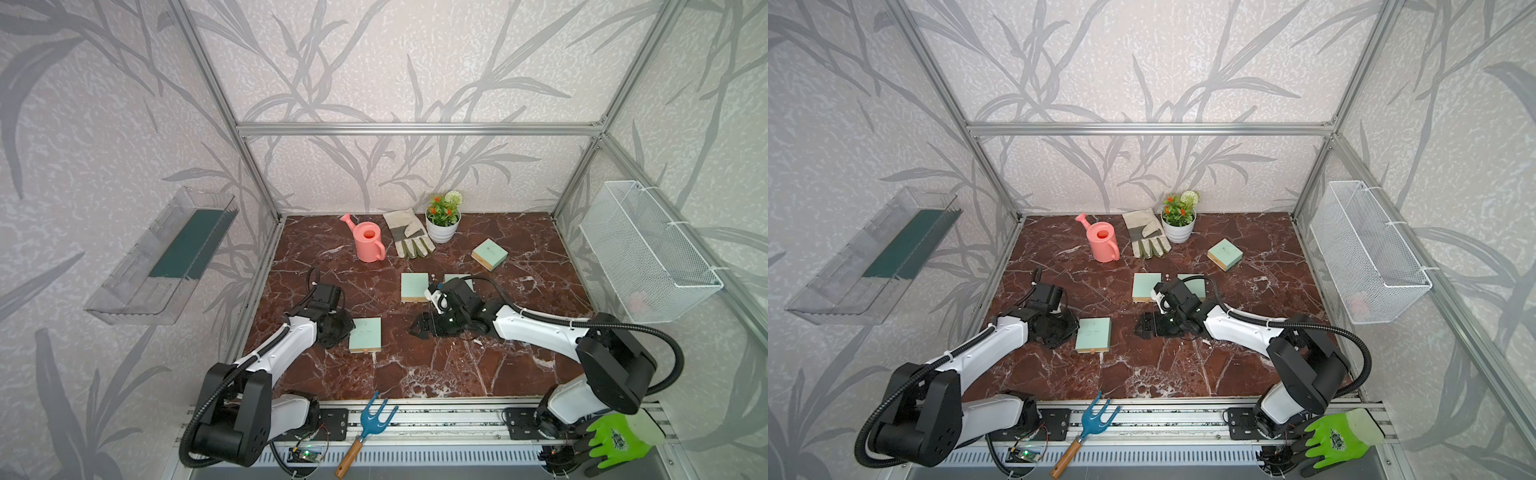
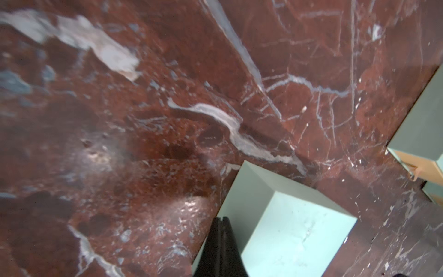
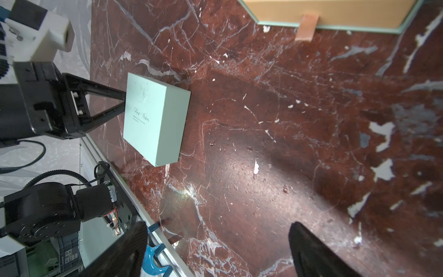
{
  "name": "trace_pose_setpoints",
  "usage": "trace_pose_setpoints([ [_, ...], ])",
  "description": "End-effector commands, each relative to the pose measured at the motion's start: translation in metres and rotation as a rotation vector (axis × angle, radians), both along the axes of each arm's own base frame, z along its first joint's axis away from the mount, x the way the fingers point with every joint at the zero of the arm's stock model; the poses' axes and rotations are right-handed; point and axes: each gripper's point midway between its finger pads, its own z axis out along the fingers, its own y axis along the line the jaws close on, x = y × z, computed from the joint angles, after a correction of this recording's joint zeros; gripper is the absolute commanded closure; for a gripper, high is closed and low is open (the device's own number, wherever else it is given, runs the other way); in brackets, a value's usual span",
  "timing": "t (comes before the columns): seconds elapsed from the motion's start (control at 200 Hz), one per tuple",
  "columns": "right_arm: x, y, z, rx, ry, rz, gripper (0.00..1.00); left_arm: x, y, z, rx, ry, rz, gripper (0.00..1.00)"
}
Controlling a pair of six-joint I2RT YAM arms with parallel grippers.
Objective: Take out the earrings from the drawer-style jewelry box
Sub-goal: Move the jewelry box to the center of the board.
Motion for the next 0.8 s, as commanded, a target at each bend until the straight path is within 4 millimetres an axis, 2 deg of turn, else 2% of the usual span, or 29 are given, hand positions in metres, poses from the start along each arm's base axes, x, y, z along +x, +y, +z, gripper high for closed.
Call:
trace_pose_setpoints([
  [0.0,0.006,0.002,0.003,-0.025,-0.022,-0.003,0.08,-0.008,-0.013,0.001,-0.036,-0.003,-0.032,1.0],
  [0.245,0.011,-0.002,0.008,-0.063,-0.08,0.018,0.07,-0.012,-0.033,0.006,-0.055,-0.037,-0.072,1.0],
  [0.355,0.014,0.004,0.01,-0.048,-0.082,0.033,0.07,-0.013,-0.023,0.005,0.01,-0.03,-0.05,1.0],
  [0.44,0.018,0.017,0.014,-0.01,-0.078,0.047,0.07,-0.013,-0.015,0.006,0.051,-0.034,-0.03,1.0],
  [0.59,0.021,0.047,0.016,0.02,-0.083,0.102,0.08,-0.011,-0.019,0.001,0.027,-0.03,-0.032,1.0],
  [0.795,0.023,0.083,0.001,0.061,-0.023,0.151,0.29,-0.01,-0.025,-0.005,-0.006,-0.034,-0.022,1.0],
])
